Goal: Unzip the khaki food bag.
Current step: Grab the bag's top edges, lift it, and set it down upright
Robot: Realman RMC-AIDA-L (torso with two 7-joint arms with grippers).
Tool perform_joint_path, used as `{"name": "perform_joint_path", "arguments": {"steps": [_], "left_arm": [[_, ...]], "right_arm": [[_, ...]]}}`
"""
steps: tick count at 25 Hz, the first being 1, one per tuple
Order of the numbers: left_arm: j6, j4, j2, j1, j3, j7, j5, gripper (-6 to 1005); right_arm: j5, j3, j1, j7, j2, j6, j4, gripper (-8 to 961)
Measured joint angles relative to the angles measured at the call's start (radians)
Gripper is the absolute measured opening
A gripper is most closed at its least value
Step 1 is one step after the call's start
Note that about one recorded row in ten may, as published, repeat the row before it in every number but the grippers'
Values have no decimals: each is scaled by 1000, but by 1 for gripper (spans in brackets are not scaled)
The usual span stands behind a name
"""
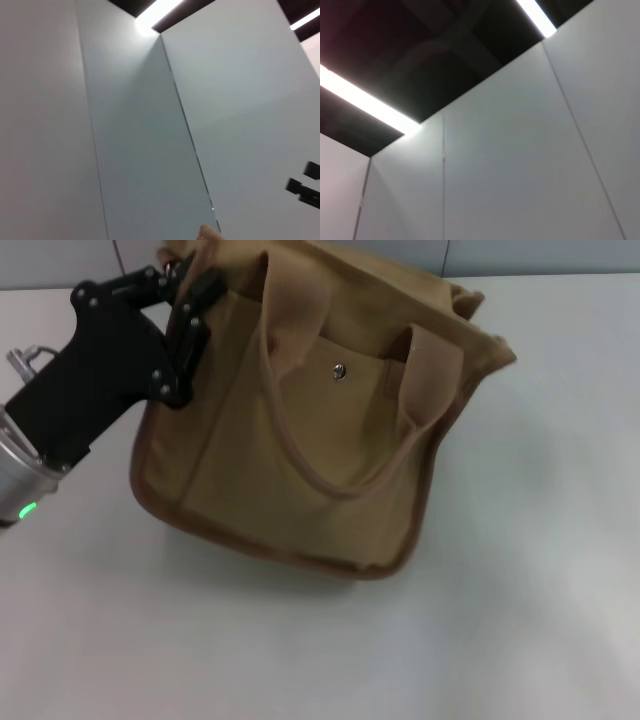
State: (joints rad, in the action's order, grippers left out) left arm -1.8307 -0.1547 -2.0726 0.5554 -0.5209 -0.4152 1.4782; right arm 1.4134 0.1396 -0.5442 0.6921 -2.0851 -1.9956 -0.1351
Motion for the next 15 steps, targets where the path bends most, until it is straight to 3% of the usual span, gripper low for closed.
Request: {"name": "perform_joint_path", "arguments": {"steps": [8,15], "left_arm": [[-24,-77,2,18,1,-61,0,85],[-51,-103,2,28,-25,-81,12,85]], "right_arm": [[5,9,-48,0,2,27,-18,835],[5,122,-80,0,2,193,-15,835]]}}
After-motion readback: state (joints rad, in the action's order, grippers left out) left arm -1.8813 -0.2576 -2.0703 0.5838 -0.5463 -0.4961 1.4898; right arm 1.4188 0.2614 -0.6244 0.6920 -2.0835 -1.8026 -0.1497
